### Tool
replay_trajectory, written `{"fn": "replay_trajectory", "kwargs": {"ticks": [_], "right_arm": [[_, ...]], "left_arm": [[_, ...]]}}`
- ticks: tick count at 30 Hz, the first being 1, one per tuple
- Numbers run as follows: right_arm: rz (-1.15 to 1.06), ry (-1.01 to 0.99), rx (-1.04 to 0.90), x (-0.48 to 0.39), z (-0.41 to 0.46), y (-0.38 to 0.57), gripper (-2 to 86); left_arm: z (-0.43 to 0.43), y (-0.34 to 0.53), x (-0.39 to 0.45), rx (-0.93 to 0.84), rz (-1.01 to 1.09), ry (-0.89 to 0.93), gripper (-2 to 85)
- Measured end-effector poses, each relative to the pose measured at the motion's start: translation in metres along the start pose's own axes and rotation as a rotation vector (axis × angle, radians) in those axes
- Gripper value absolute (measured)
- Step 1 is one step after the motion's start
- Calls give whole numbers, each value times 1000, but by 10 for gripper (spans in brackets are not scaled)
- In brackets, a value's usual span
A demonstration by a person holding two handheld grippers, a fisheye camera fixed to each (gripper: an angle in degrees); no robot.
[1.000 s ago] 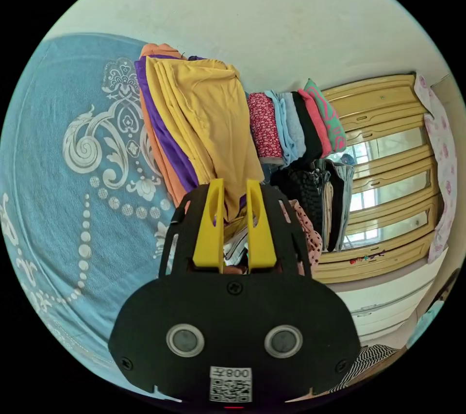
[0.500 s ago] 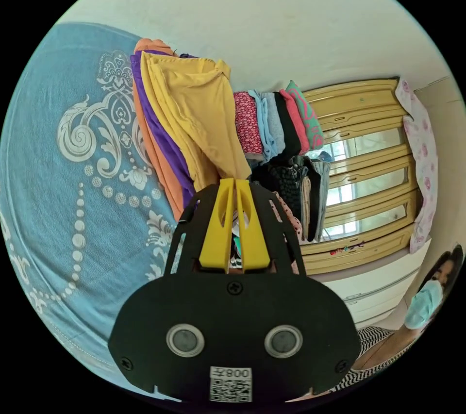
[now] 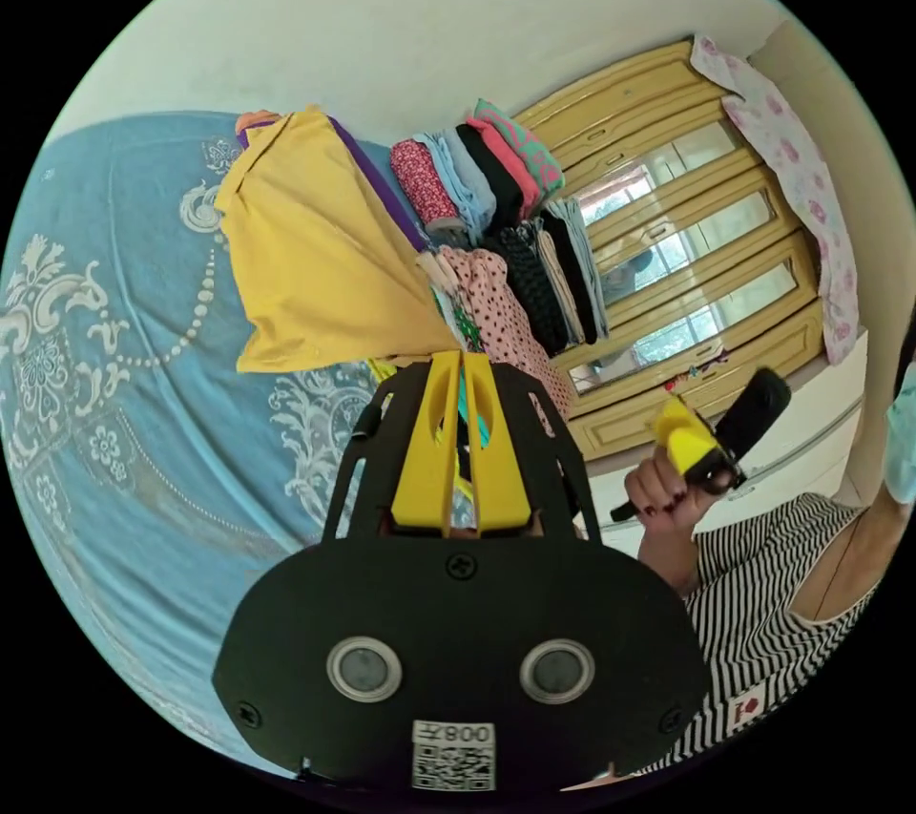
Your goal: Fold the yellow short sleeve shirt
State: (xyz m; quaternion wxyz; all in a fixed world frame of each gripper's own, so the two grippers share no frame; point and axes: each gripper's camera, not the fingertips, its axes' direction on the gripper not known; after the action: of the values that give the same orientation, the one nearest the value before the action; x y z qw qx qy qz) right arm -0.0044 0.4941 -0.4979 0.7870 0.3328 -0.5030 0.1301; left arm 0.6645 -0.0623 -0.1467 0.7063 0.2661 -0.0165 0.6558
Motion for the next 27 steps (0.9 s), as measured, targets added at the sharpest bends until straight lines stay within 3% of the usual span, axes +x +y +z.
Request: {"fn": "replay_trajectory", "kwargs": {"ticks": [7,12,16,24,27], "right_arm": [[-88,41,-174,-35,95,-16,41],[-68,47,-465,-36,225,17,46],[-44,0,-658,-29,314,43,48],[-98,196,-909,10,471,84,61],[-69,86,-940,17,497,84,65]], "left_arm": [[-15,98,61,-96,36,-43,3],[-21,160,93,-134,22,-55,4],[-22,181,102,-145,-11,-99,4],[-25,202,102,-154,-85,-69,5],[-21,205,101,-166,-101,-13,5]]}}
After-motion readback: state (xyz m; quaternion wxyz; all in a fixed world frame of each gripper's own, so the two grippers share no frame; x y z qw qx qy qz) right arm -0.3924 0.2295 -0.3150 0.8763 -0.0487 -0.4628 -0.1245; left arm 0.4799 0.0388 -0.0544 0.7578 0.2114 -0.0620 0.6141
